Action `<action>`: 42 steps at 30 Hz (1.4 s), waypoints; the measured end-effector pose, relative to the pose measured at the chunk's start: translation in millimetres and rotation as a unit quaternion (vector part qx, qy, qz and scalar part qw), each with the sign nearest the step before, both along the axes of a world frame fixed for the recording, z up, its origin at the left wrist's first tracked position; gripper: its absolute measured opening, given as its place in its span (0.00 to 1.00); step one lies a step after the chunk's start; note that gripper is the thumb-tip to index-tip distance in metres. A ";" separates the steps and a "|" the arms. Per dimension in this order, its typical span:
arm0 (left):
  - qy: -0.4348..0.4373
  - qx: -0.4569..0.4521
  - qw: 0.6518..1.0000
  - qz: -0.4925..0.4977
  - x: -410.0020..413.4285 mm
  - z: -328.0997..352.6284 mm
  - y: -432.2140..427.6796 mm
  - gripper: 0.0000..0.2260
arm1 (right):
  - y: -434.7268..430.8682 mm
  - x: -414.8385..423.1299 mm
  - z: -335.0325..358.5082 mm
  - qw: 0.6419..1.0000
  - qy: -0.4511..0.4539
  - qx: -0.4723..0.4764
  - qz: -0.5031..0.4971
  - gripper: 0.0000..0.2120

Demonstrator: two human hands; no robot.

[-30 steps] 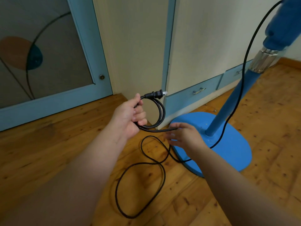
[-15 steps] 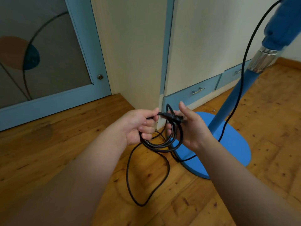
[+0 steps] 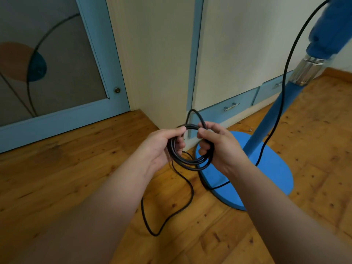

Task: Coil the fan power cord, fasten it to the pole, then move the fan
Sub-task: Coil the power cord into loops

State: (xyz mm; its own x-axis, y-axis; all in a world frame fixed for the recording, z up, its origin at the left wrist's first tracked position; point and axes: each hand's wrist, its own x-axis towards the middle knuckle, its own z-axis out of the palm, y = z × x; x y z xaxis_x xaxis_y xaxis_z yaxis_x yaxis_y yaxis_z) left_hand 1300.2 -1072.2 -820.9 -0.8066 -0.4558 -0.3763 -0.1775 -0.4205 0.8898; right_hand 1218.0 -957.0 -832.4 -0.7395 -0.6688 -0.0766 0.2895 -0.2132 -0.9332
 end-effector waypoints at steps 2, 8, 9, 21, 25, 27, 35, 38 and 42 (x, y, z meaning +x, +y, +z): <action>0.008 0.039 0.999 0.005 0.5 -4.2 6.5 0.07 | 0.4 -2.9 2.0 0.997 -0.028 -0.041 -0.058 0.05; 0.126 0.224 0.961 0.102 -13.8 -6.4 36.2 0.18 | -2.6 -0.7 5.9 0.991 -0.018 -0.077 -0.107 0.03; 0.144 0.223 0.956 0.121 -15.9 -5.7 36.2 0.18 | -3.8 0.5 5.9 0.992 -0.022 -0.078 -0.100 0.04; 0.131 0.039 0.977 0.163 -12.4 -4.1 18.6 0.16 | 3.3 3.2 3.7 0.998 0.051 0.030 -0.004 0.04; 0.154 0.068 0.974 0.154 -11.0 -2.8 24.1 0.16 | 3.1 8.7 4.7 0.999 0.017 0.007 -0.034 0.06; 0.163 0.059 0.974 0.147 -10.6 -0.7 23.7 0.16 | 1.3 12.9 6.2 0.998 -0.035 -0.028 -0.032 0.04; 0.128 -0.044 0.991 0.020 -4.5 16.1 10.8 0.16 | 9.5 5.6 13.9 1.000 -0.024 -0.005 0.009 0.06; 0.092 -0.055 0.994 0.008 -7.0 16.5 13.1 0.16 | 2.7 9.4 11.5 0.998 -0.025 -0.043 -0.035 0.08; 0.053 -0.082 0.995 -0.001 -7.2 13.7 14.8 0.14 | -1.7 11.4 7.6 0.997 0.033 0.019 -0.062 0.08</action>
State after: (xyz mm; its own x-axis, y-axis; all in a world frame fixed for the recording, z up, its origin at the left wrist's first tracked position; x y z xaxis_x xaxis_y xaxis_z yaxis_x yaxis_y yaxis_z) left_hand 1293.0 -1057.5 -807.2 -0.8390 -0.5023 -0.2092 -0.0787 -0.2684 0.9601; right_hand 1229.4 -958.7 -824.7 -0.8208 -0.5691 -0.0484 0.2005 -0.2078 -0.9574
